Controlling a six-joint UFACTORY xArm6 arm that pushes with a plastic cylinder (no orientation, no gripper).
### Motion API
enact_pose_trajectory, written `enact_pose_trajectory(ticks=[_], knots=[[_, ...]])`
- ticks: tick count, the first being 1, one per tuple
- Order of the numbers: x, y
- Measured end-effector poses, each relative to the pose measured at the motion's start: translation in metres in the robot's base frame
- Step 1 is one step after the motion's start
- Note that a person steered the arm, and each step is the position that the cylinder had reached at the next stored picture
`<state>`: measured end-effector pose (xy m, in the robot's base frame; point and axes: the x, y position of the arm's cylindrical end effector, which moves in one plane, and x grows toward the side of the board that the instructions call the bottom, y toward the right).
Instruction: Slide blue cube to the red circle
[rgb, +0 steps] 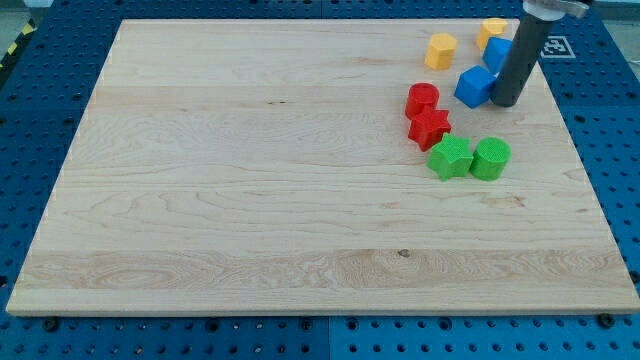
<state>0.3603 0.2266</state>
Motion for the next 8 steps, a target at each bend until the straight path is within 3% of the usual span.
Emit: enact_pose_trajectory(ticks=[3, 8], knots=[[-0.031, 0.029], [-0.023, -0.02]])
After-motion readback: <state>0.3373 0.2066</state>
